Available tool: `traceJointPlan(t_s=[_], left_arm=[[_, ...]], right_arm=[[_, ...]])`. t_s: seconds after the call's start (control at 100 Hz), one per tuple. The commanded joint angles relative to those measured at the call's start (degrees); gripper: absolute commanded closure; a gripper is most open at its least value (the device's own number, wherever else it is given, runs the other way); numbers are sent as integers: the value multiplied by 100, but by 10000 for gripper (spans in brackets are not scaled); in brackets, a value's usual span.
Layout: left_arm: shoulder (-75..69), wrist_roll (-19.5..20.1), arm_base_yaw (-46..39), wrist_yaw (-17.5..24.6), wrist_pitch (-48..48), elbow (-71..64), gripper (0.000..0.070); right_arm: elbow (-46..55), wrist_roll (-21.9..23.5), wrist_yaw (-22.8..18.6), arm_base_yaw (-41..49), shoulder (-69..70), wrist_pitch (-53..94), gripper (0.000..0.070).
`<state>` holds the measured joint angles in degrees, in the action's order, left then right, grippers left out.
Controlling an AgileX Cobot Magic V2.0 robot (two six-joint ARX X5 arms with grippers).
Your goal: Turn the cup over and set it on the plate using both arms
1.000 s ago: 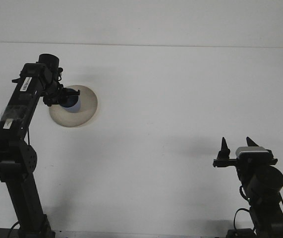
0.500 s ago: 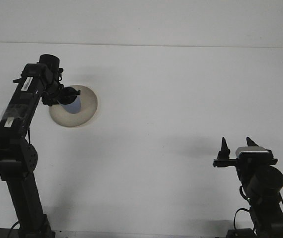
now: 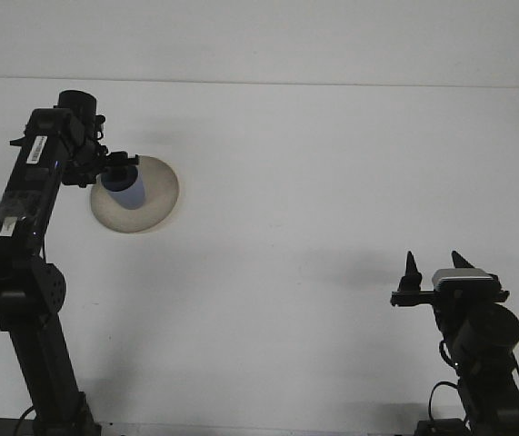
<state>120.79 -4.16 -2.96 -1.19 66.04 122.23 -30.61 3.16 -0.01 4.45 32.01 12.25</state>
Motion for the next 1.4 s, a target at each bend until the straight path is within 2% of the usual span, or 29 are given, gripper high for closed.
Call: traceJointPlan(t_s=[0.0, 0.12, 0.47, 0.75, 1.13, 1.39], left_arm=[[138, -87, -20, 17, 186, 350, 352], [105, -109, -20, 17, 605, 723, 352], [-1095, -107, -2, 26, 699, 717, 353], [-2636, -118, 151, 24, 627, -208, 353], [-5486, -299, 472, 24, -1740, -4004, 353], [-7532, -289, 531, 24, -4059, -6857, 353]], right_arm=[[-66, -63, 7, 9, 20, -61, 167], [-66, -63, 7, 9, 20, -61, 166], [-66, -63, 7, 9, 24, -63, 166], [-66, -63, 7, 9, 24, -63, 166], [-66, -61, 4, 9, 24, -61, 166], [-66, -61, 4, 9, 24, -61, 167]])
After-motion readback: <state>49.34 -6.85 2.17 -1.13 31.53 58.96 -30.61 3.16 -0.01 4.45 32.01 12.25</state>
